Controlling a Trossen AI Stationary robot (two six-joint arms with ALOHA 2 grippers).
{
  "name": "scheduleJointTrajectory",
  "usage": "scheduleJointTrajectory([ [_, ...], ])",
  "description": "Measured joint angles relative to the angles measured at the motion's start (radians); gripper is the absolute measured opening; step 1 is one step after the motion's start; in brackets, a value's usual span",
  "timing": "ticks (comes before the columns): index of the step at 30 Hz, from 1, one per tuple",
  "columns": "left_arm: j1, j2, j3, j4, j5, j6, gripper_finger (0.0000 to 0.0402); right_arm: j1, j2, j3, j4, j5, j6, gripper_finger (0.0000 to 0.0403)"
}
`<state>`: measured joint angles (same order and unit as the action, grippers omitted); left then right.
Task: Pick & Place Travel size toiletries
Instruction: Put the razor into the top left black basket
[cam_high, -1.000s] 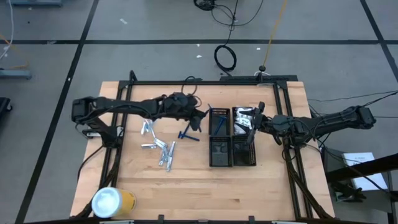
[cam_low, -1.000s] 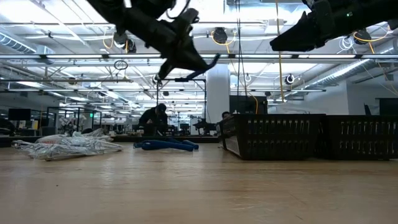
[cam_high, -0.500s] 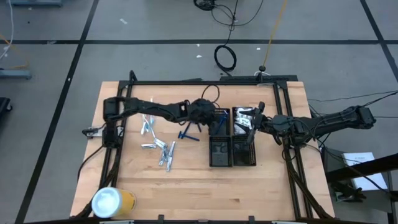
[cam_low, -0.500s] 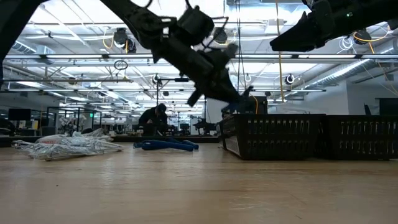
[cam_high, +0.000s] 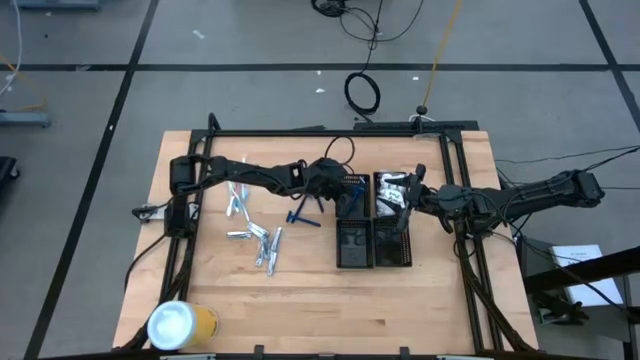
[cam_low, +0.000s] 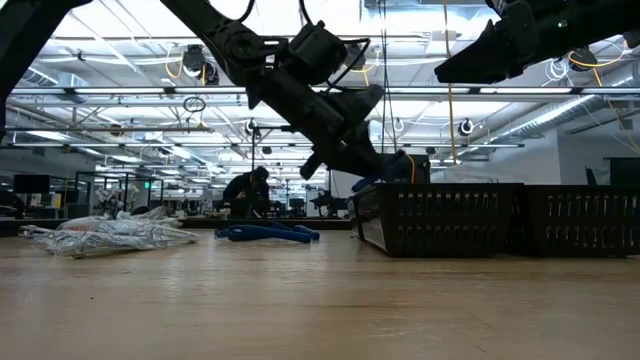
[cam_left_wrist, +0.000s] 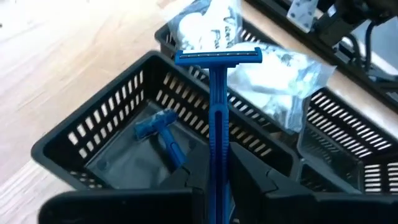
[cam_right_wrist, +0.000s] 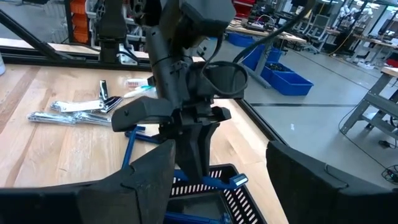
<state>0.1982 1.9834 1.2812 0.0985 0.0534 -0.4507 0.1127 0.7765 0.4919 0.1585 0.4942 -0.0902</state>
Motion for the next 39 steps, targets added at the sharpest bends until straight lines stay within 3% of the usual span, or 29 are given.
scheduleJointTrajectory([
  [5,0.0,0.0,0.0,0.008,0.034,0.017,0.006,0.0,0.0,0.0,-0.007,0.0,0.0,0.0238],
  [14,0.01,0.0,0.0,0.004,0.017,0.003,0.0192,0.0,0.0,0.0,-0.007,0.0,0.0,0.0238],
  [19,0.023,-0.048,-0.001,-0.032,0.043,0.085,0.0239,0.0,0.0,0.0,-0.008,0.0,0.0,0.0238],
  [22,0.029,-0.122,-0.001,-0.129,0.017,0.132,0.0251,0.0,0.0,0.0,-0.013,0.0,0.0,0.0238],
  [30,0.017,-0.282,0.0,-0.571,-0.224,0.077,0.0255,0.0,0.0,0.0,-0.016,0.001,-0.001,0.0238],
  [35,0.001,-0.248,0.0,-0.675,-0.264,-0.148,0.0255,0.0,0.0,0.0,-0.013,0.001,-0.002,0.0238],
  [39,-0.013,-0.155,0.0,-0.633,-0.204,-0.143,0.0255,0.0,0.0,0.0,-0.011,0.001,-0.001,0.0238],
])
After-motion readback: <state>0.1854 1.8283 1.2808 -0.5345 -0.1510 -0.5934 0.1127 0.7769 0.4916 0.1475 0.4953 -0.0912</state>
